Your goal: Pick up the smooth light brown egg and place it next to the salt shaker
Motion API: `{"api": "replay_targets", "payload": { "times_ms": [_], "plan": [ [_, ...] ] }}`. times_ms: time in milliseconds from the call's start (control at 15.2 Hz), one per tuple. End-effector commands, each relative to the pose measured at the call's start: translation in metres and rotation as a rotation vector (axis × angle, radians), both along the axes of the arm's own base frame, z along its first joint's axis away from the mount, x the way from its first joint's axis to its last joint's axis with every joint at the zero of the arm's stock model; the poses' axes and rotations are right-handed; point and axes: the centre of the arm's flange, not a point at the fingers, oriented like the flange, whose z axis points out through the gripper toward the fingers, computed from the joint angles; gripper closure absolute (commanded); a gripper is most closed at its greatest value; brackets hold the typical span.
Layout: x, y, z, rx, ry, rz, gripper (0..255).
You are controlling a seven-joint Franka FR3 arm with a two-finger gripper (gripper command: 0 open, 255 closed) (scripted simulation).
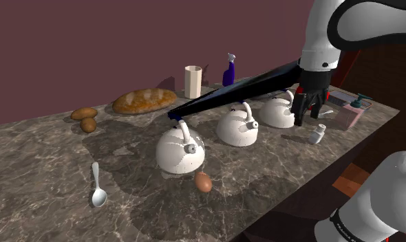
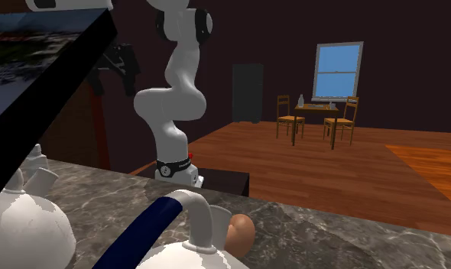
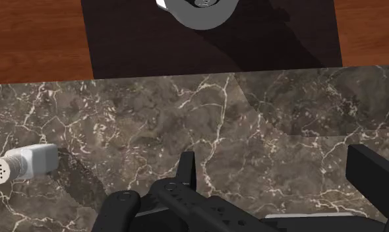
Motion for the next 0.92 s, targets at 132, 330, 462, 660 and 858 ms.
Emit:
{"api": "replay_targets", "payload": {
  "times_ms": [132, 330, 462, 660, 858],
  "plan": [
    [0.008, 0.022, -0.012, -0.001, 0.0, -0.011, 0],
    [0.02, 0.054, -0.03, -0.003, 0.0, -0.029, 0],
    [0.029, 0.076, -0.042, -0.004, 0.0, -0.04, 0],
    [0.042, 0.108, -0.061, -0.005, -0.001, -0.057, 0],
    [0.055, 0.14, -0.079, -0.007, -0.001, -0.074, 0]
  ]
}}
